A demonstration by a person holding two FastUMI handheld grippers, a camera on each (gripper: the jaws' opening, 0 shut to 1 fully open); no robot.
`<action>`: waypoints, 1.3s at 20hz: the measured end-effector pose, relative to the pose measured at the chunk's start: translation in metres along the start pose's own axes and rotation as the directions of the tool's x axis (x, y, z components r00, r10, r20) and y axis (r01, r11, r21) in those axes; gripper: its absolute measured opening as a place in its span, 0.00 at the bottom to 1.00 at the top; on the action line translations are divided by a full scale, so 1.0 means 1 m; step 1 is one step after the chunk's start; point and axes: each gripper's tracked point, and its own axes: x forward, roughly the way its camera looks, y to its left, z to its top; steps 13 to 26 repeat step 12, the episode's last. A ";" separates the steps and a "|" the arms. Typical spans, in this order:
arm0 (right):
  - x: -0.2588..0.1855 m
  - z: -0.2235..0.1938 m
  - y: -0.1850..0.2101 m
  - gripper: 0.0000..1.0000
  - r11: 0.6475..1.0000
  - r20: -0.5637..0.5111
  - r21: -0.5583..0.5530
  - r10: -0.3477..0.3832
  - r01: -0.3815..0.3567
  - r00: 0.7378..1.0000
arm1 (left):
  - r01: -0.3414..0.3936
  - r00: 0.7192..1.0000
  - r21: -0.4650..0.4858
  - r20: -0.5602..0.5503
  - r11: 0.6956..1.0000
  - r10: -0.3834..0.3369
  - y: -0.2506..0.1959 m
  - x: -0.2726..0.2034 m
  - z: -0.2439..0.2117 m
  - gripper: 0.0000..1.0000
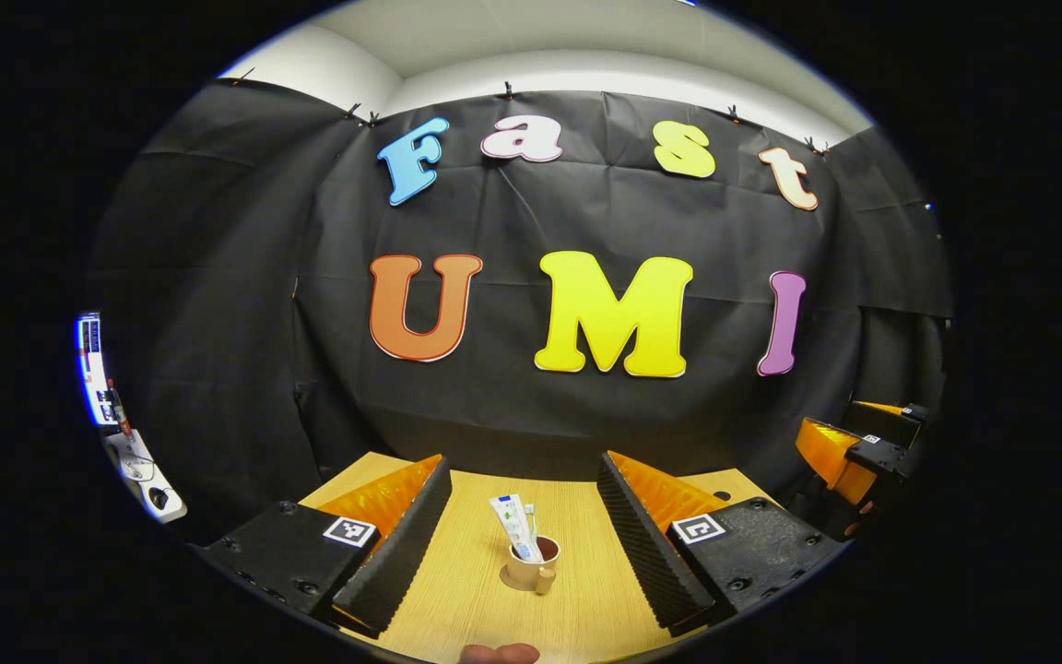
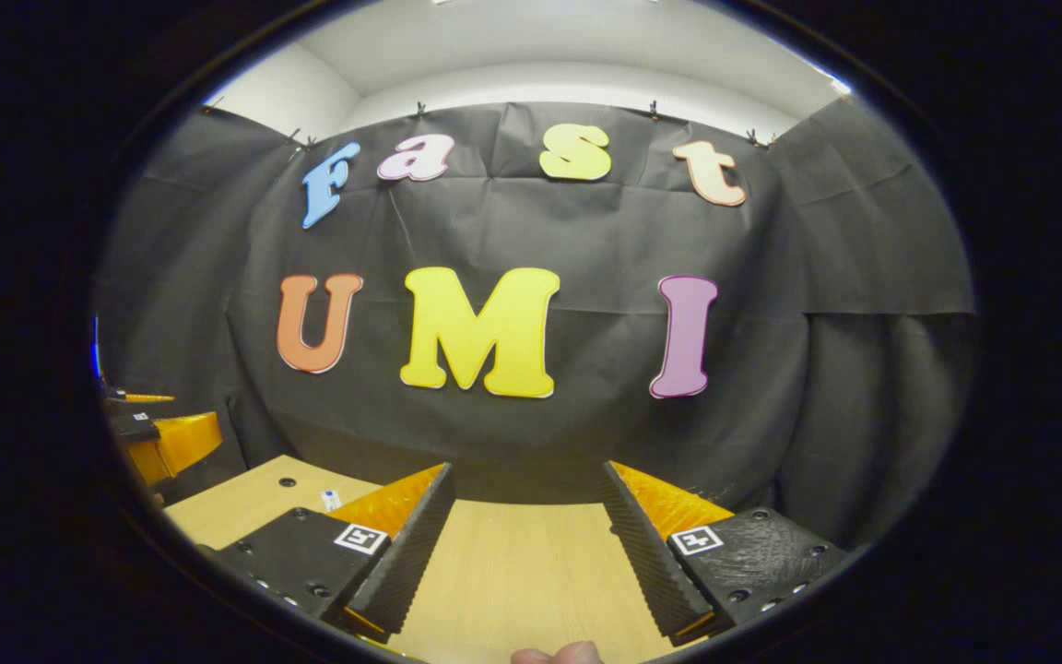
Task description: Put the toothbrush and toothpaste on the desktop into the cup, then pick up the cup and place it on the coaster on the desktop.
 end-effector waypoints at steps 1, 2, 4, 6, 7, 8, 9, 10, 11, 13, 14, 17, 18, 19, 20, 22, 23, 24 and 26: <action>0.000 0.000 -0.001 0.98 1.000 0.000 0.001 -0.002 0.002 1.000 | 0.000 1.000 0.000 0.002 1.000 0.000 -0.001 0.001 0.001 1.00; 0.000 0.000 -0.003 0.95 1.000 -0.001 0.002 -0.003 0.003 1.000 | 0.000 1.000 0.001 0.004 1.000 0.000 -0.002 0.001 0.001 1.00; 0.000 0.000 -0.005 0.98 1.000 0.001 0.004 -0.006 0.006 1.000 | 0.000 1.000 0.001 0.004 1.000 0.000 -0.003 0.000 0.001 1.00; -0.001 0.002 -0.007 0.98 1.000 0.004 0.004 -0.007 0.007 1.000 | 0.000 1.000 -0.003 0.000 1.000 0.000 -0.004 0.001 0.000 1.00; -0.001 0.001 -0.006 0.98 1.000 0.003 0.003 -0.005 0.005 1.000 | 0.001 1.000 -0.004 -0.002 1.000 -0.001 -0.005 0.001 -0.001 1.00; 0.000 0.000 -0.006 0.95 1.000 0.001 0.001 -0.004 0.004 1.000 | 0.000 1.000 -0.004 -0.004 1.000 0.000 -0.005 0.000 -0.001 1.00; -0.001 0.000 -0.006 0.95 1.000 0.000 0.001 -0.002 0.002 1.000 | 0.000 1.000 -0.003 -0.004 1.000 0.000 -0.005 0.001 -0.001 1.00; 0.000 -0.001 -0.006 0.95 1.000 -0.001 0.002 -0.003 0.003 1.000 | -0.001 1.000 0.000 -0.003 1.000 0.001 -0.005 0.000 -0.001 1.00; -0.001 0.000 -0.006 0.95 1.000 -0.001 0.005 -0.002 0.002 1.000 | 0.000 1.000 0.002 -0.001 1.000 0.000 -0.005 0.000 0.000 1.00; 0.000 0.000 -0.006 0.95 1.000 0.000 0.007 -0.002 0.002 1.000 | -0.001 1.000 0.005 -0.001 1.000 0.001 -0.005 0.001 0.000 1.00; 0.000 0.000 -0.006 0.95 1.000 0.000 0.007 -0.002 0.002 1.000 | -0.001 1.000 0.005 -0.001 1.000 0.001 -0.005 0.001 0.000 1.00; 0.000 0.000 -0.006 0.95 1.000 0.000 0.007 -0.002 0.002 1.000 | -0.001 1.000 0.005 -0.001 1.000 0.001 -0.005 0.001 0.000 1.00; 0.000 0.000 -0.006 0.95 1.000 0.000 0.007 -0.002 0.002 1.000 | -0.001 1.000 0.005 -0.001 1.000 0.001 -0.005 0.001 0.000 1.00; 0.000 0.000 -0.006 0.95 1.000 0.000 0.007 -0.002 0.002 1.000 | -0.001 1.000 0.005 -0.001 1.000 0.001 -0.005 0.001 0.000 1.00; 0.000 0.000 -0.006 0.95 1.000 0.000 0.007 -0.002 0.002 1.000 | -0.001 1.000 0.005 -0.001 1.000 0.001 -0.005 0.001 0.000 1.00; 0.000 0.000 -0.006 0.95 1.000 0.000 0.007 -0.002 0.002 1.000 | -0.001 1.000 0.005 -0.001 1.000 0.001 -0.005 0.001 0.000 1.00; 0.000 0.000 -0.006 0.95 1.000 0.000 0.007 -0.002 0.002 1.000 | -0.001 1.000 0.005 -0.001 1.000 0.001 -0.005 0.001 0.000 1.00; 0.000 0.000 -0.006 0.95 1.000 0.000 0.007 -0.002 0.002 1.000 | -0.001 1.000 0.005 -0.001 1.000 0.001 -0.005 0.001 0.000 1.00; 0.000 0.000 -0.006 0.95 1.000 0.000 0.007 -0.002 0.002 1.000 | -0.001 1.000 0.005 -0.001 1.000 0.001 -0.005 0.001 0.000 1.00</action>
